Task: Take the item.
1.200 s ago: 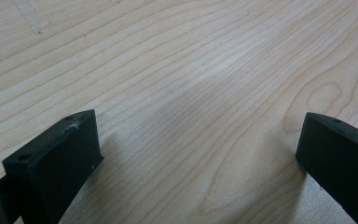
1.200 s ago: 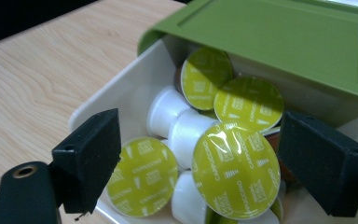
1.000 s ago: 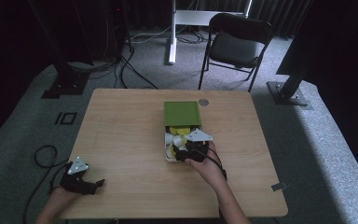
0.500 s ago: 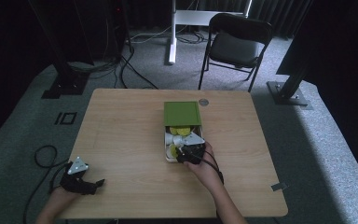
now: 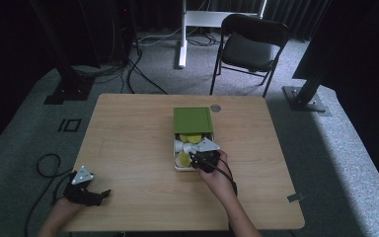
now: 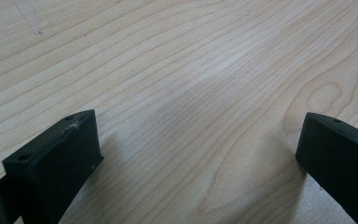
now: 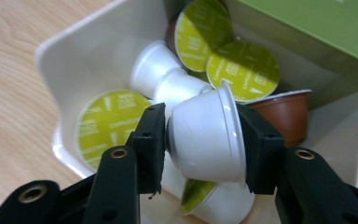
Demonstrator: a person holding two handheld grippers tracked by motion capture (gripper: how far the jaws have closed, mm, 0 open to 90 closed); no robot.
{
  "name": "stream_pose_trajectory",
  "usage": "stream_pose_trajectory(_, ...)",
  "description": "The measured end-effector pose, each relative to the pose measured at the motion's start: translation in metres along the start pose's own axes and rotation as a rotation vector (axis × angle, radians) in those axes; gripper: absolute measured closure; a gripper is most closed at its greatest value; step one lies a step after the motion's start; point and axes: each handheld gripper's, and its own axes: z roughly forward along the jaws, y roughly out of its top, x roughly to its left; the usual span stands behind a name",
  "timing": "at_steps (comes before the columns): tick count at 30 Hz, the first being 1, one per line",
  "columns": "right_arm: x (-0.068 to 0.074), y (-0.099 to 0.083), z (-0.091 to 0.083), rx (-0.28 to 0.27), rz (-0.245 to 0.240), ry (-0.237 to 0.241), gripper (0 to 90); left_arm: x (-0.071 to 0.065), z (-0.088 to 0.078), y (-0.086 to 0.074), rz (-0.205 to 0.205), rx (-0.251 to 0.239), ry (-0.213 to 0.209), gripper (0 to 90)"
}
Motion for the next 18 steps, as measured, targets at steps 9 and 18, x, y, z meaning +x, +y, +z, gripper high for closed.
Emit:
stream_pose_trajectory(9, -0.003, 0.01, -0.013, -0.049, 0.035, 0.049, 56.8, 0.0, 0.0, 0.0, 0.002, 0.001, 0.0, 0.6)
stream_pose_trajectory(18, -0.009, 0.017, -0.022, -0.093, 0.063, 0.064, 56.8, 0.0, 0.0, 0.0, 0.0, -0.002, 0.001, 0.5)
